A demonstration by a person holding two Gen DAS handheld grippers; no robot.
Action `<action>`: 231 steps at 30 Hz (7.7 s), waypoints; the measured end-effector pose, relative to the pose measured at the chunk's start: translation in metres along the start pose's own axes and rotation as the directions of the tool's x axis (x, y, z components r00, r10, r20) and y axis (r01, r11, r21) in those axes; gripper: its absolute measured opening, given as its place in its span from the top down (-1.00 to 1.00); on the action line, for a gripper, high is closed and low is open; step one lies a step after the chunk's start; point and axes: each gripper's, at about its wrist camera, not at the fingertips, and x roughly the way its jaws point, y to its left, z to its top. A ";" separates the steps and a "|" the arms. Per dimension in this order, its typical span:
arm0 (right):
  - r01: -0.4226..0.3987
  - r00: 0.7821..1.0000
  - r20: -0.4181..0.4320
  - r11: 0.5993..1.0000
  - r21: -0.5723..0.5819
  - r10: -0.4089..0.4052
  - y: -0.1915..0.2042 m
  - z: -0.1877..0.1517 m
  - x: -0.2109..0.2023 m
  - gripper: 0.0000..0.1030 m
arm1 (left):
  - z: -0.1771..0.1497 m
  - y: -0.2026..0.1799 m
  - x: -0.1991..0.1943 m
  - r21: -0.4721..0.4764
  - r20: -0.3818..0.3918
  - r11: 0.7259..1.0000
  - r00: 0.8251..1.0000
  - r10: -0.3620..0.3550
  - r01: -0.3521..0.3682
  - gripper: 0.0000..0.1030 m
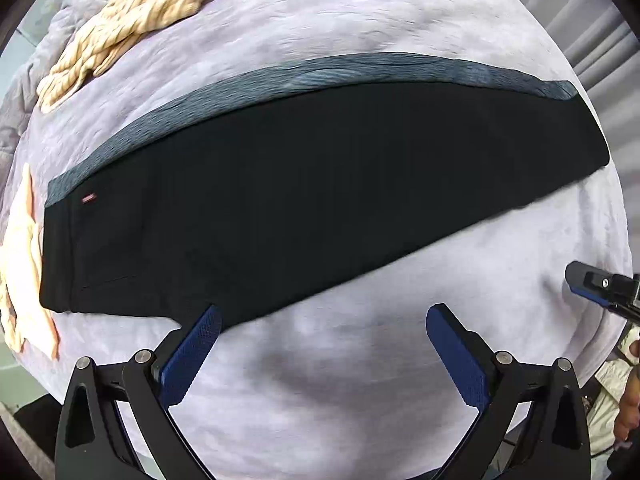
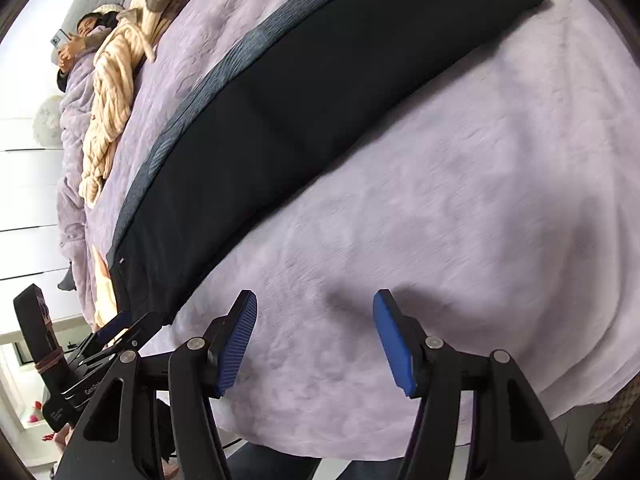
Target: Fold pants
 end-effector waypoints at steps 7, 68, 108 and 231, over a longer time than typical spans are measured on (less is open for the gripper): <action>0.012 1.000 0.023 0.999 -0.043 -0.011 -0.032 0.033 -0.021 -0.25 | 0.009 -0.040 0.000 -0.020 -0.011 1.000 1.000 0.020 -0.020 -1.00; -0.349 0.916 0.268 0.922 0.167 0.298 -0.134 0.155 0.012 0.20 | 0.177 -0.068 0.061 -0.097 0.186 0.990 0.976 0.116 -0.099 -0.97; -0.325 0.923 0.267 0.934 0.150 0.278 -0.130 0.160 0.016 0.14 | 0.100 -0.105 0.075 -0.032 0.049 0.998 0.997 0.054 -0.052 -1.00; 0.129 0.991 0.036 0.801 -0.585 -0.133 0.263 -0.040 0.138 0.04 | -0.077 0.218 0.019 -0.233 0.065 0.972 0.998 -0.003 0.018 -0.67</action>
